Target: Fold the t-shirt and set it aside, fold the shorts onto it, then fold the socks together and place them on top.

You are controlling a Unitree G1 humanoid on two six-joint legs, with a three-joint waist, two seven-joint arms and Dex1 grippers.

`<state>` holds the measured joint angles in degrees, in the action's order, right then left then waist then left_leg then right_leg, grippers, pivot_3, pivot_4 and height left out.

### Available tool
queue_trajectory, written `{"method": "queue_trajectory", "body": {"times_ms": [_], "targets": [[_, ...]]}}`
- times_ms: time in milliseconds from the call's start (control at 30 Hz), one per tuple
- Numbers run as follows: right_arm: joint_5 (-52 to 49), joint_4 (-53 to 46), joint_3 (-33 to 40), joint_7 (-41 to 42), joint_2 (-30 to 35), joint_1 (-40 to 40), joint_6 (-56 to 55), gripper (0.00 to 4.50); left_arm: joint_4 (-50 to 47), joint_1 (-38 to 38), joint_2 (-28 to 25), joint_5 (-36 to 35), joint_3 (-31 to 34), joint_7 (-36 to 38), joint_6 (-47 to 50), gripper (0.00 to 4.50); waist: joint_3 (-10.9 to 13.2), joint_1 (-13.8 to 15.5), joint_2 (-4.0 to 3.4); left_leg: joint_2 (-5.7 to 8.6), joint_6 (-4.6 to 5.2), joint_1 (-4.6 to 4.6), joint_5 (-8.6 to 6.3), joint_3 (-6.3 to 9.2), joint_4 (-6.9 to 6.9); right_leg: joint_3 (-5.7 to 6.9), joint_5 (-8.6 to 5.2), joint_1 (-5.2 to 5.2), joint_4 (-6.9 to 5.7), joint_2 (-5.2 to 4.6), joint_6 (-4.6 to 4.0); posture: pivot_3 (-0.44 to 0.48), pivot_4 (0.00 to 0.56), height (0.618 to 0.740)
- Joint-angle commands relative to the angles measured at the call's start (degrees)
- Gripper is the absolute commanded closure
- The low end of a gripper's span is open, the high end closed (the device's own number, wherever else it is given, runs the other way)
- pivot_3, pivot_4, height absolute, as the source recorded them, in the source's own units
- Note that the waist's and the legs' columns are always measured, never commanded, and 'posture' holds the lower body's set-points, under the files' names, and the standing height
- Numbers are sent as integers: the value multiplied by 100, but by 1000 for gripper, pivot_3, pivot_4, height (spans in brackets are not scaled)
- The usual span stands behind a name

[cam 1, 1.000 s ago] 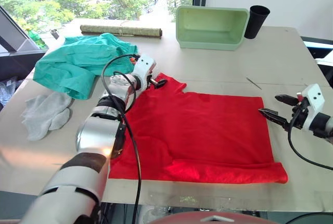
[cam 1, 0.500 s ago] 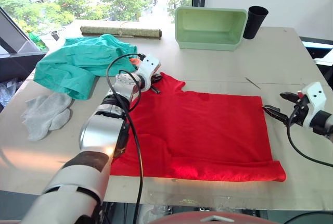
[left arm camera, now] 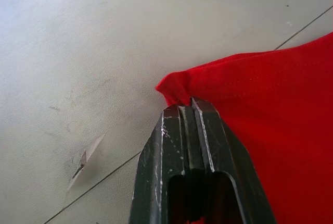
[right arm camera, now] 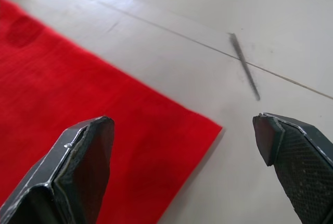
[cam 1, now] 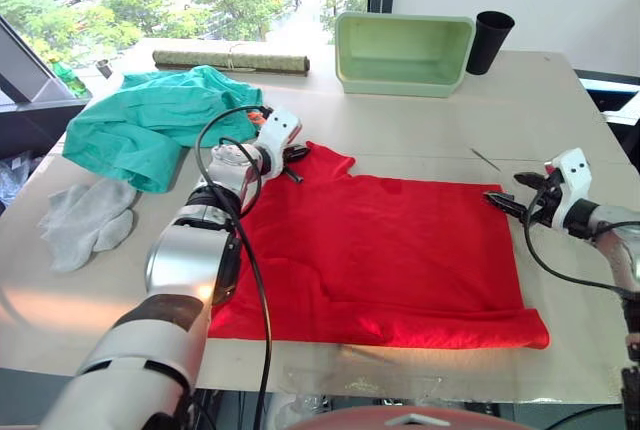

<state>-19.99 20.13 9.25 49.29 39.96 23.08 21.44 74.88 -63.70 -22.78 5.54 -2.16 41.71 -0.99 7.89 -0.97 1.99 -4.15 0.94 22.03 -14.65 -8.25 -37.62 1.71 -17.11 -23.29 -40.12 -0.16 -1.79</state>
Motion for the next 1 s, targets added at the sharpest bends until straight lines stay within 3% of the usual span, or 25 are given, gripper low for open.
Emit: {"method": "queue_trajectory", "body": {"times_ms": [33, 233, 333, 467, 567, 633, 1000], "targets": [[105, 622, -42, 327, 52, 368, -261, 0, -35, 87, -9, 95, -38, 111, -59, 4458, 0, 2, 0, 0, 0, 1, 0, -1, -2, -1, 0, 0, -1, 0, 0, 0, 150, 735], [300, 1542, -201, 637, -12, 937, -417, 0, -43, 106, 19, 86, -34, 130, -71, 4458, -1, -1, -1, -2, 0, 1, 0, -7, -8, -6, 0, 0, -4, -1, 0, 0, 150, 735], [522, 1756, -391, 802, -7, 987, -713, 618, -51, 116, 24, 74, -24, 127, -72, 4500, -1, 0, -2, -2, 0, 1, 0, -7, -11, -6, 0, 0, -6, -1, 0, 0, 150, 735], [581, 1812, -427, 888, -37, 994, -840, 2356, -64, 146, 17, 55, -8, 139, -70, 4500, -1, -1, -2, -3, 0, 2, 0, -7, -14, -7, 0, 0, -7, -1, 0, 0, 150, 735], [671, 1824, -452, 933, -11, 961, -947, 3973, -68, 171, 8, 43, 8, 144, -67, 4500, -1, -5, -2, -3, 0, 1, 0, -8, -22, -9, 0, 0, -16, -1, 0, 0, 150, 735], [600, 1829, -361, 941, -23, 974, -924, 4479, -76, 176, 4, 14, 44, 121, -103, 4500, -1, -5, -2, -4, 0, 1, 0, -8, -26, -9, 0, 0, -20, -1, 0, 0, 150, 735], [173, 1579, 134, 889, -78, 763, -986, 4479, -371, -53, -225, -846, 935, 997, -557, 4500, 3, -15, -3, -7, 0, 48, 0, -8, -65, -10, 0, -46, -55, -1, 0, 0, 150, 735]]}}
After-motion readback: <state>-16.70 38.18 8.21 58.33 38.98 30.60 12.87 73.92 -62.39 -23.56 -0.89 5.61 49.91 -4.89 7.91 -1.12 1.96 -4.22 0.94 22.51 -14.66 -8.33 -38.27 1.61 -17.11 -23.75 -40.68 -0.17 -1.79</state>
